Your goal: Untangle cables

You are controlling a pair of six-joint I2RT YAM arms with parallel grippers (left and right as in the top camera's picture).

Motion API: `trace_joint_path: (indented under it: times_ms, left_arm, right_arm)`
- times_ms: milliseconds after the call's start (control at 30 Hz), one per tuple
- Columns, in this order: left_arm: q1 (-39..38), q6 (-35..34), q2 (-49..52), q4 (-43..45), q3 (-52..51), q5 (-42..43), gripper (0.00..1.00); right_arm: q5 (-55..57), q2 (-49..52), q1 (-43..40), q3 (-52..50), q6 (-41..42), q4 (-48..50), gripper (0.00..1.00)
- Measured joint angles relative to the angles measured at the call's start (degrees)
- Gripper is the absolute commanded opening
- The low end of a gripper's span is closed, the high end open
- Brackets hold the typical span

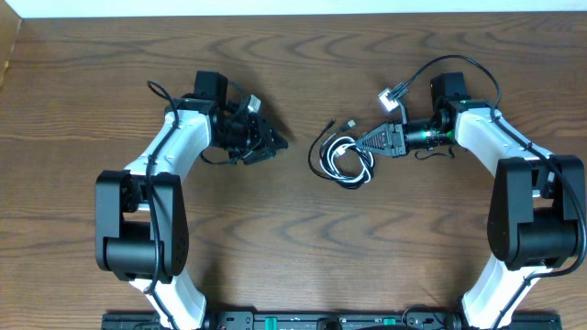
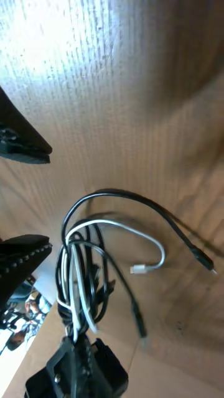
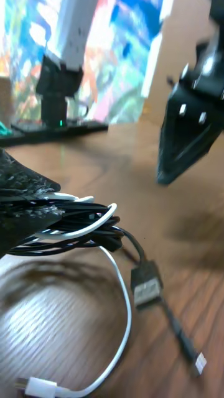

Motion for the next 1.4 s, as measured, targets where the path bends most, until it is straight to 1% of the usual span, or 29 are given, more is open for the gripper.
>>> trace_joint_path:
  times_ms: [133, 300, 467, 533, 567, 633, 700, 800, 867, 967, 1100, 1233, 1267, 1300, 1333, 1367, 1400]
  left_arm:
    - [-1.1, -0.4, 0.0, 2.6, 0.0, -2.3, 0.46]
    - [-4.9, -0.7, 0.0, 9.5, 0.0, -5.6, 0.49]
    - [-11.5, -2.1, 0.0, 11.8, 0.0, -15.1, 0.5]
    - [-14.2, -2.1, 0.1, 12.9, 0.0, -18.1, 0.53]
    - [-15.4, -2.1, 0.2, 13.2, 0.0, -19.3, 0.54]
    - [-17.1, -1.9, 0.4, 13.4, 0.0, -20.7, 0.55]
    - [-18.2, -1.8, 0.7, 13.5, 0.0, -22.3, 0.56]
    - [-18.7, -1.7, 0.9, 13.2, 0.0, -24.9, 0.56]
    - [-18.5, -1.7, 0.9, 12.6, 0.0, -26.7, 0.56]
    - [-18.4, -1.7, 1.0, 12.1, 0.0, -29.1, 0.56]
    - [-17.7, -1.7, 1.0, 12.0, 0.0, -31.1, 0.56]
    - [-16.8, -1.7, 1.0, 10.4, 0.0, -31.8, 0.56]
    - [-16.6, -1.7, 1.0, 10.0, 0.0, -32.0, 0.56]
    - [-16.5, -1.7, 1.0, 9.4, 0.0, -32.1, 0.56]
    - [-16.5, -1.7, 1.0, 8.2, 0.0, -32.4, 0.56]
    - [-16.5, -1.7, 1.0, 7.8, 0.0, -32.5, 0.56]
    - [-16.5, -1.7, 1.0, 7.5, 0.0, -32.5, 0.56]
  right_arm:
    - [3.2, 0.0, 0.0, 0.0, 0.6, -0.9, 0.01]
    - [7.9, 0.0, 0.0, 0.0, 3.1, -3.8, 0.01]
    - [11.9, 0.0, 0.0, 0.0, 4.7, -5.5, 0.01]
    - [12.7, 0.0, 0.0, 0.0, 4.7, -5.9, 0.01]
    - [13.1, 0.0, 0.0, 0.0, 4.7, -6.1, 0.08]
    - [13.9, 0.0, 0.0, 0.0, 5.2, -6.5, 0.29]
    - [15.0, 0.0, 0.0, 0.0, 5.0, -6.5, 0.43]
    - [17.5, 0.0, 0.0, -0.1, 5.3, -7.1, 0.53]
    - [19.3, 0.0, 0.2, -0.1, 5.3, -7.5, 0.55]
    - [23.5, 0.0, 1.3, -0.1, 5.6, -8.3, 0.55]
    - [32.5, 0.0, 5.0, -0.1, 7.4, -8.6, 0.55]
    - [41.0, 0.0, 9.7, -0.1, 9.7, -7.8, 0.5]
    - [42.8, 0.0, 10.9, -0.1, 10.4, -7.4, 0.45]
    - [45.0, -0.1, 12.1, 0.0, 11.5, -6.8, 0.33]
    - [48.3, -0.3, 13.6, 0.1, 12.8, -6.3, 0.29]
    - [50.8, -0.4, 14.6, 0.1, 13.8, -5.9, 0.2]
    - [52.8, -0.4, 15.3, 0.1, 14.4, -5.7, 0.07]
